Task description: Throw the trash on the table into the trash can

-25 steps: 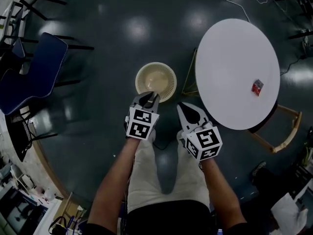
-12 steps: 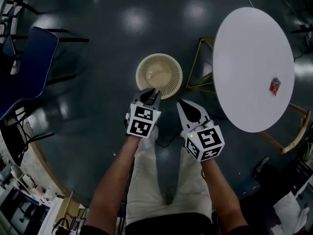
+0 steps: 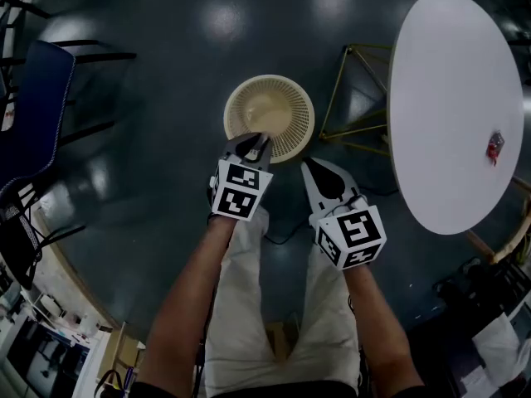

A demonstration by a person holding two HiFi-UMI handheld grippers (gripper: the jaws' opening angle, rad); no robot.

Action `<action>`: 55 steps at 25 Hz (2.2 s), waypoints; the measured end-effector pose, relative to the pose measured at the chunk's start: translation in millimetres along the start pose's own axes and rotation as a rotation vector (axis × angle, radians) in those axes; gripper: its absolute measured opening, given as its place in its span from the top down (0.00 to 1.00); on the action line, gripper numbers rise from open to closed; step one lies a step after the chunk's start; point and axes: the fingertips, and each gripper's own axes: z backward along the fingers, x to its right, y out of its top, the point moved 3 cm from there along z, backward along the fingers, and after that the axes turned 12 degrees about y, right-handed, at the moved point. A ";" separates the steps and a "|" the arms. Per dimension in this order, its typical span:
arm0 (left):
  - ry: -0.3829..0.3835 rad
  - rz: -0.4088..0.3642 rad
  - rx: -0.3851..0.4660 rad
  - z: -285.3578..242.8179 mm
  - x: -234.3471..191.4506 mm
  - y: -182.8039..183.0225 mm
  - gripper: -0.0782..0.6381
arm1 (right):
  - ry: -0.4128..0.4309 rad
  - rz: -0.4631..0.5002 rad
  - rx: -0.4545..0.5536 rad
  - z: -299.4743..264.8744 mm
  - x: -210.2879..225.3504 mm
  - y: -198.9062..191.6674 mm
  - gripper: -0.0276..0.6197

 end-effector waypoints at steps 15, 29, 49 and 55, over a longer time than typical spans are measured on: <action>-0.005 0.011 -0.033 -54.4 -13.5 -27.0 0.78 | -0.008 -0.027 -0.022 -38.8 23.7 -31.0 0.93; -0.010 0.043 -0.026 -61.9 -21.1 -31.8 0.57 | -0.007 -0.049 -0.048 -43.6 21.9 -45.4 0.93; 0.066 -0.016 0.024 3.5 -21.3 12.9 0.87 | 0.006 -0.005 -0.024 -12.1 -3.4 -3.5 0.93; 0.075 -0.032 0.063 40.6 -12.4 36.4 0.87 | 0.019 0.016 -0.025 11.9 -19.7 12.9 0.93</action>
